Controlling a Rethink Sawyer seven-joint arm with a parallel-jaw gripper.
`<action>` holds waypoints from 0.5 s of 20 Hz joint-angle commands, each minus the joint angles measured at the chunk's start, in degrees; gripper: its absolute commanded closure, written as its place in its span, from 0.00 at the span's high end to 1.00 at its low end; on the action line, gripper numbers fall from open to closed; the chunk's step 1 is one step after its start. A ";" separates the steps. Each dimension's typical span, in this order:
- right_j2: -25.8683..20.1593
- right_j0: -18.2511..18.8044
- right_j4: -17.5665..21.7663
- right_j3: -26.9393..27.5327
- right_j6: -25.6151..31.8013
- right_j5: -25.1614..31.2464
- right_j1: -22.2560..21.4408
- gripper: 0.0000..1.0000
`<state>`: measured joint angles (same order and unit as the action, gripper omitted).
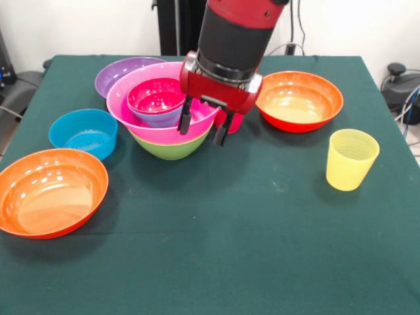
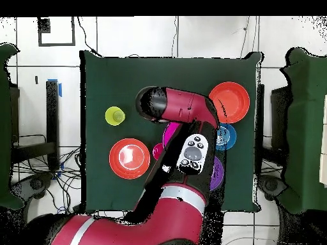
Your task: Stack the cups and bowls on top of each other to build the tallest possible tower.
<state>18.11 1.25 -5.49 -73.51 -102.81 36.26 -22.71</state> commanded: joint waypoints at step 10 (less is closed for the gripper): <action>-1.60 -1.11 1.76 2.13 -6.72 0.11 3.06 1.00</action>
<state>19.52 1.14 -5.50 -72.68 -102.81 36.26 -20.24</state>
